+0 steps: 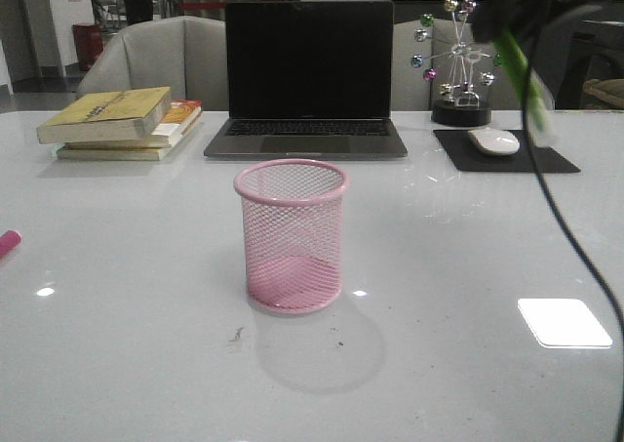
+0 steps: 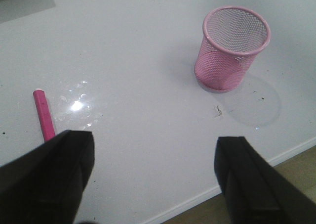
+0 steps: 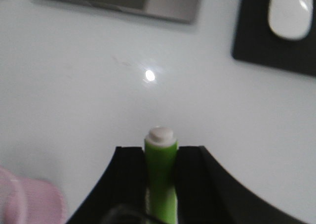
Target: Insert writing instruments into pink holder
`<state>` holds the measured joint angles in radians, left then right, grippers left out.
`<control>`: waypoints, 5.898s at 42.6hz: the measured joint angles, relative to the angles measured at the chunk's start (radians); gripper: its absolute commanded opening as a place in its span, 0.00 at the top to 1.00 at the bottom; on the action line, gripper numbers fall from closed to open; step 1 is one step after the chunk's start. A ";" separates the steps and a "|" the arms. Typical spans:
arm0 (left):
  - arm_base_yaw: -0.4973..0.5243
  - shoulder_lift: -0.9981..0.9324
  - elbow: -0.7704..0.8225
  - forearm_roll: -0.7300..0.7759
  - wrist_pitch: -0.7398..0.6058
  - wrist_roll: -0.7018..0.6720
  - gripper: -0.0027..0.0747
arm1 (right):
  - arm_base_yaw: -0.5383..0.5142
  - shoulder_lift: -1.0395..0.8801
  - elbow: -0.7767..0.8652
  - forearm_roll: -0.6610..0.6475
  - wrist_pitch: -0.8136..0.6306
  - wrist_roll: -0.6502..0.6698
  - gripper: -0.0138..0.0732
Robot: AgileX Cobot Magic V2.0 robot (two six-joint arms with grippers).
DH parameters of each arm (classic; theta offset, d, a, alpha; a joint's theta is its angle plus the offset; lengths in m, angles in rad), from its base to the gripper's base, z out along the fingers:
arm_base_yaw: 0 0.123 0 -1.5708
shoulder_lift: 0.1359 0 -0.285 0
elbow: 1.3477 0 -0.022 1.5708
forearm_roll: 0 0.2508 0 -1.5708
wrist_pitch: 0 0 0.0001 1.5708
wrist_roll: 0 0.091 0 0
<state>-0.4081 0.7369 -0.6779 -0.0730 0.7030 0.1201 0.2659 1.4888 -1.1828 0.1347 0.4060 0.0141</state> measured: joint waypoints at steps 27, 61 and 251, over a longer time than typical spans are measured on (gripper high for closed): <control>0.000 0.000 0.000 0.000 0.007 0.000 0.24 | 0.388 0.031 0.312 -0.158 -0.974 0.000 0.68; 0.000 0.000 0.000 0.000 0.008 0.000 0.24 | 0.388 0.231 0.312 -0.172 -0.963 0.000 0.35; -0.439 0.823 -0.069 -0.161 -1.505 0.035 0.85 | 0.388 -0.697 0.537 -0.081 0.143 -0.086 0.35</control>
<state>-0.8474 1.5598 -0.7467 -0.2339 -0.8016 0.1551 0.6541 0.7916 -0.6455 0.0535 0.5488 -0.0721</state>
